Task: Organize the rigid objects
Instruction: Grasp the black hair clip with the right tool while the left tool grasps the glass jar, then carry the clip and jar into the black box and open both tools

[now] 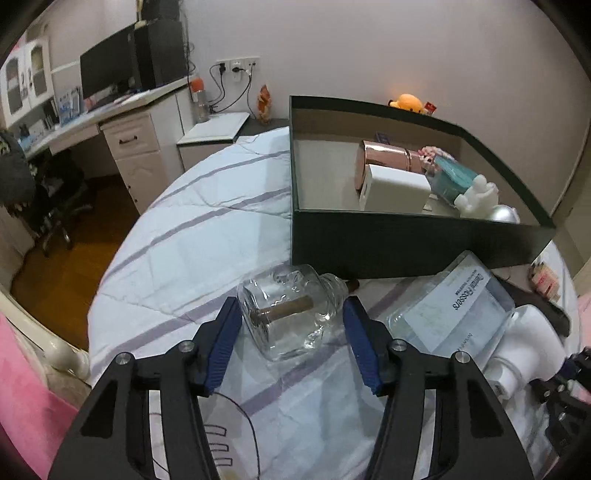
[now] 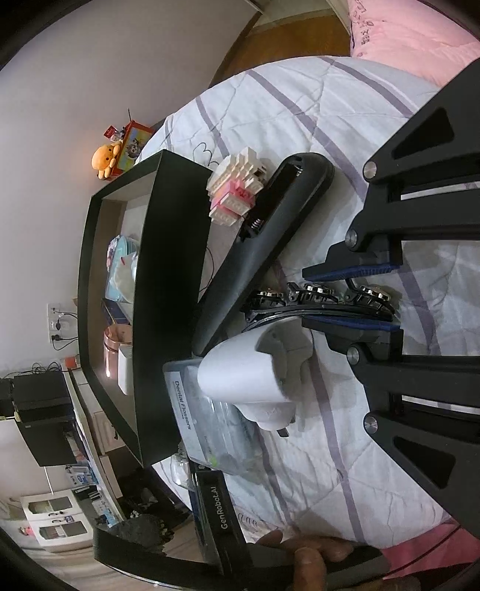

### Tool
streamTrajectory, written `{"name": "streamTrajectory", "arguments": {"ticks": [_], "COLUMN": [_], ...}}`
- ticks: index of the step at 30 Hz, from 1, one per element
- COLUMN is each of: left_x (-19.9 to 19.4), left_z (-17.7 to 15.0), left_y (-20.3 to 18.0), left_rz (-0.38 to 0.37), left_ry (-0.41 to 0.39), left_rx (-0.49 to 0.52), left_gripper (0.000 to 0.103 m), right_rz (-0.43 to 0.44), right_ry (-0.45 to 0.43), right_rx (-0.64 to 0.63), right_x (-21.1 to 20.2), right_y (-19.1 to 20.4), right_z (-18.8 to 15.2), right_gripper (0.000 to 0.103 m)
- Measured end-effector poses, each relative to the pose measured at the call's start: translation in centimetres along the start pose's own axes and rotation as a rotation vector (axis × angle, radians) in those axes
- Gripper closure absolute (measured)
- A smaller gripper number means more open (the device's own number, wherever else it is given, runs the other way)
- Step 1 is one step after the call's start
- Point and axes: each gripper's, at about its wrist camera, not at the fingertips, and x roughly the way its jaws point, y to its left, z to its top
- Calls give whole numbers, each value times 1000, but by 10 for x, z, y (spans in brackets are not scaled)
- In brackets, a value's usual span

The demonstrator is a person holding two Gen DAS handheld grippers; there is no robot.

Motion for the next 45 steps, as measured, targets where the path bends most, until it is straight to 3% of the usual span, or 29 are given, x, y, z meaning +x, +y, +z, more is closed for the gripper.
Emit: {"name": "streamTrajectory", "arguments": {"ticks": [17, 31, 37, 45], "left_x": [-55, -128, -145, -136], "left_z": [-25, -13, 3, 46], "left_y": [-8, -13, -20, -29], "left_rz": [14, 13, -9, -38], "left_ry": [-44, -185, -236, -282], "left_rx": [-22, -12, 2, 14], "left_gripper": [46, 46, 46, 46], "right_rz": [27, 59, 70, 70], "right_ry": [-67, -156, -228, -332], "right_rx": [22, 18, 1, -22], "right_x": [-36, -76, -96, -104], "right_y": [-9, -14, -16, -30], "right_z": [-7, -1, 21, 86], "right_gripper": [85, 86, 86, 86]}}
